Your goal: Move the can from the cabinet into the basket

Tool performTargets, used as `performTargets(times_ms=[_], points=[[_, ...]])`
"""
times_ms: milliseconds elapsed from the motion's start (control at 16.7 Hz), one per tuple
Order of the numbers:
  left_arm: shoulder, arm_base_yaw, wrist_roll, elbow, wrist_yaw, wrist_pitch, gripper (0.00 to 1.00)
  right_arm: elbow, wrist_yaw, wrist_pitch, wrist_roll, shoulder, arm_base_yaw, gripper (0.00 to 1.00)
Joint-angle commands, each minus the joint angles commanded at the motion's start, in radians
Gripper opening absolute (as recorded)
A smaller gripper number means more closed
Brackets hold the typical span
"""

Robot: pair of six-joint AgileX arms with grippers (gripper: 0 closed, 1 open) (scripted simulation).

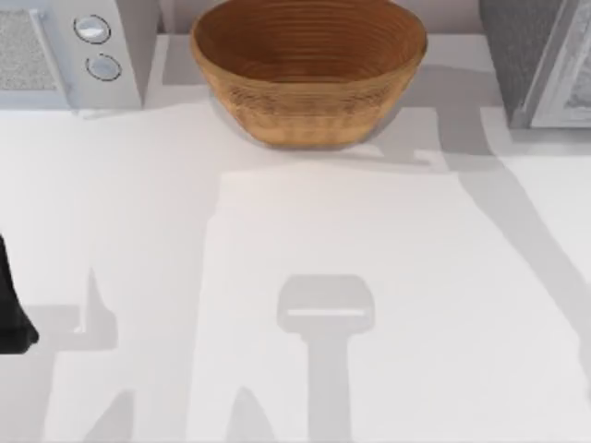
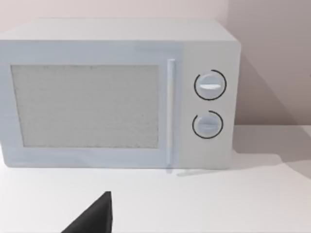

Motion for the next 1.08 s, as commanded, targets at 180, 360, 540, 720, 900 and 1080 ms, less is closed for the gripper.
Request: performTargets(times_ms=[180,360,540,720,900,1080], points=[[0.0,0.0,0.0,0.0,0.0,0.0,1.0,0.034,0.157,-0.169,-0.002,-0.113,0.162,0.0],[0.0,0.0,0.0,0.0,0.0,0.0,1.0,0.053,0.263,-0.276,-0.005,-0.212,0.269,0.0],[0.0,0.0,0.0,0.0,0.0,0.0,1.0,0.054,0.281,-0.294,-0.005,-0.23,0.287,0.0],[0.0,0.0,0.0,0.0,0.0,0.0,1.0,0.046,0.28,-0.292,-0.004,-0.228,0.283,0.0],[0.0,0.0,0.0,0.0,0.0,0.0,1.0,-0.015,0.257,-0.275,0.0,-0.264,0.242,0.0],[0.0,0.0,0.0,0.0,0.0,0.0,1.0,-0.172,0.157,-0.225,0.01,-0.362,0.187,0.0]])
